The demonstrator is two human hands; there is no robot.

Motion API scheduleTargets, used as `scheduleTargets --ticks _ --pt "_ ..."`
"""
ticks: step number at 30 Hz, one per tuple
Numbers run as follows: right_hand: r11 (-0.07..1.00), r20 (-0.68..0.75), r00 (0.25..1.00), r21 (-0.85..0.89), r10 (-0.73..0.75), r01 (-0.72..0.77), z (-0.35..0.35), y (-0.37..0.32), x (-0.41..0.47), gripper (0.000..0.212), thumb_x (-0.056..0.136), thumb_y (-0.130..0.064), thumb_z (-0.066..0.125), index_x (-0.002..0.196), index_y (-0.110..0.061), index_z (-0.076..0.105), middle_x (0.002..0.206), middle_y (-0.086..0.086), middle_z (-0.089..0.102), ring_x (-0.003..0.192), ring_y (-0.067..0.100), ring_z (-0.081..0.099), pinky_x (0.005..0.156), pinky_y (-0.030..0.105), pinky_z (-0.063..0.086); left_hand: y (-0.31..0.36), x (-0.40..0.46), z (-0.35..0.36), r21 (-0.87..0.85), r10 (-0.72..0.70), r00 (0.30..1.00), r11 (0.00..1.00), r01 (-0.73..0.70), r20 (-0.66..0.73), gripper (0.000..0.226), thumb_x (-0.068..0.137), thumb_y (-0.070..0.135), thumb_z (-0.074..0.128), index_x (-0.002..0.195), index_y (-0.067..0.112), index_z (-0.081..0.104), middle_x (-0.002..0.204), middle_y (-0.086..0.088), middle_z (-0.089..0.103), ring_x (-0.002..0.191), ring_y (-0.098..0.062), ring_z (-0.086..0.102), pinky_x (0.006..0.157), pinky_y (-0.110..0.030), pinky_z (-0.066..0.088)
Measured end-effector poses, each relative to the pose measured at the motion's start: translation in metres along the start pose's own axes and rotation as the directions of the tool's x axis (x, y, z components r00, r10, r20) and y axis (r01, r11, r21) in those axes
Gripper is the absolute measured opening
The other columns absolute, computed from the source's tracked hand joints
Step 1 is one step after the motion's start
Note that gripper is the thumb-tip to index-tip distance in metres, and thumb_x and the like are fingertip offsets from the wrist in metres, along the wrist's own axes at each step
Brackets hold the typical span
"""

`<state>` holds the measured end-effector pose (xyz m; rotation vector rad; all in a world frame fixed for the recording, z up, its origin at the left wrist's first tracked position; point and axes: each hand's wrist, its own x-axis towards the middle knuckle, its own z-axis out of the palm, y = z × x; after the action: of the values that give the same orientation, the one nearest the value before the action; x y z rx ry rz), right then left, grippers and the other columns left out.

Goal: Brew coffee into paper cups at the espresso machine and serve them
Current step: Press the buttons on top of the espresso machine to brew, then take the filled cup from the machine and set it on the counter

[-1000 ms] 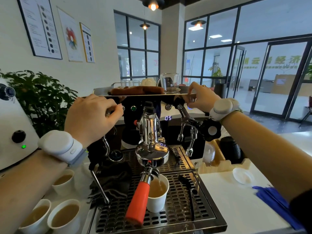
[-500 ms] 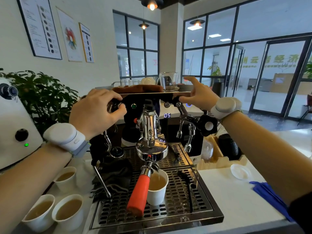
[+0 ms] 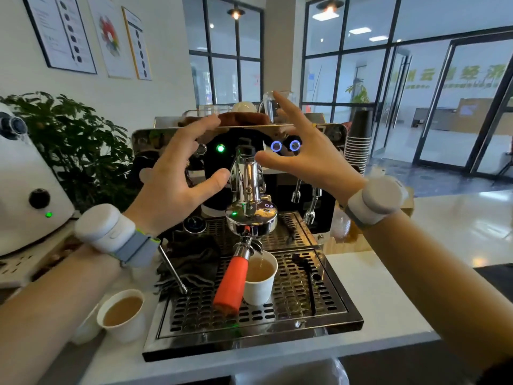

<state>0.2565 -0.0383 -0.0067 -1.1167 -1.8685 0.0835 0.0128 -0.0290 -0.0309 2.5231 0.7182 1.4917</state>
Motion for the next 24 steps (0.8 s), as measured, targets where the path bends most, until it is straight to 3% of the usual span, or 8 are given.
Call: scheduleTargets --ticks 4,6,9,12,16,19,24 --pt "0.994 0.027 0.999 0.102 0.04 -0.043 0.014 0.0 -0.026 0.093 0.073 -0.055 0.071 0.145 -0.051 0.011 0.154 -0.014 0.026 0.129 -0.002 0.028 0.101 0.027 0.027 -0.009 -0.031 0.02 -0.105 -0.062 0.998 0.993 0.06 -0.019 0.06 0.087 0.031 0.062 0.142 0.026 0.037 0.145 0.024 0.037 0.137 -0.001 0.033 0.11 -0.017 0.027" --pt "0.983 0.025 0.997 0.169 0.07 -0.073 0.022 0.003 -0.042 0.094 0.071 -0.057 0.072 0.142 -0.056 0.011 0.153 -0.02 0.023 0.132 -0.003 0.028 0.102 0.021 0.027 -0.019 -0.051 0.031 -0.15 -0.14 0.99 0.979 0.137 -0.014 0.061 0.087 0.029 0.063 0.142 0.027 0.037 0.146 0.022 0.037 0.137 -0.001 0.032 0.111 -0.019 0.028" --pt "0.973 0.038 0.996 0.213 0.08 -0.086 0.035 0.008 -0.067 0.095 0.068 -0.059 0.073 0.141 -0.058 0.013 0.143 -0.039 0.024 0.131 -0.015 0.027 0.095 0.0 0.027 -0.037 -0.077 0.043 -0.183 -0.233 0.972 0.956 0.23 0.003 0.06 0.087 0.032 0.063 0.141 0.031 0.037 0.146 0.021 0.038 0.138 -0.001 0.031 0.111 -0.019 0.028" --pt "0.959 0.11 0.985 0.238 0.13 -0.153 0.048 0.023 -0.09 0.1 0.066 -0.057 0.076 0.142 -0.057 0.011 0.138 -0.047 0.02 0.132 -0.018 0.023 0.098 0.006 0.025 -0.056 -0.1 0.052 -0.188 -0.314 0.949 0.931 0.313 0.024 0.057 0.087 0.042 0.06 0.139 0.034 0.039 0.144 0.02 0.041 0.136 -0.002 0.034 0.109 -0.019 0.031" --pt "0.913 0.192 0.943 0.259 0.272 -0.316 0.066 0.052 -0.118 0.126 0.05 -0.061 0.081 0.144 -0.052 -0.003 0.15 -0.028 0.014 0.137 -0.002 0.022 0.103 0.015 0.024 -0.074 -0.129 0.065 -0.221 -0.414 0.909 0.883 0.415 0.051 0.053 0.083 0.046 0.06 0.133 0.042 0.043 0.135 0.033 0.045 0.131 0.002 0.04 0.108 -0.019 0.033" --pt "0.878 0.243 0.898 0.228 0.367 -0.421 0.08 0.072 -0.133 0.136 0.045 -0.059 0.082 0.146 -0.046 -0.009 0.157 -0.016 0.009 0.135 0.0 0.02 0.105 0.025 0.023 -0.081 -0.148 0.076 -0.265 -0.473 0.87 0.829 0.492 0.137 0.056 0.08 0.048 0.065 0.13 0.047 0.041 0.136 0.031 0.044 0.132 0.003 0.038 0.109 -0.024 0.032" --pt "0.807 0.437 0.781 0.18 0.447 -0.562 0.108 0.094 -0.15 0.135 0.056 -0.038 0.088 0.147 -0.042 -0.011 0.158 -0.013 0.005 0.136 0.003 0.018 0.106 0.026 0.021 -0.091 -0.16 0.097 -0.224 -0.473 0.82 0.803 0.552 0.323 0.078 0.074 0.042 0.077 0.135 0.051 0.029 0.146 0.023 0.032 0.137 0.004 0.028 0.114 -0.034 0.025"
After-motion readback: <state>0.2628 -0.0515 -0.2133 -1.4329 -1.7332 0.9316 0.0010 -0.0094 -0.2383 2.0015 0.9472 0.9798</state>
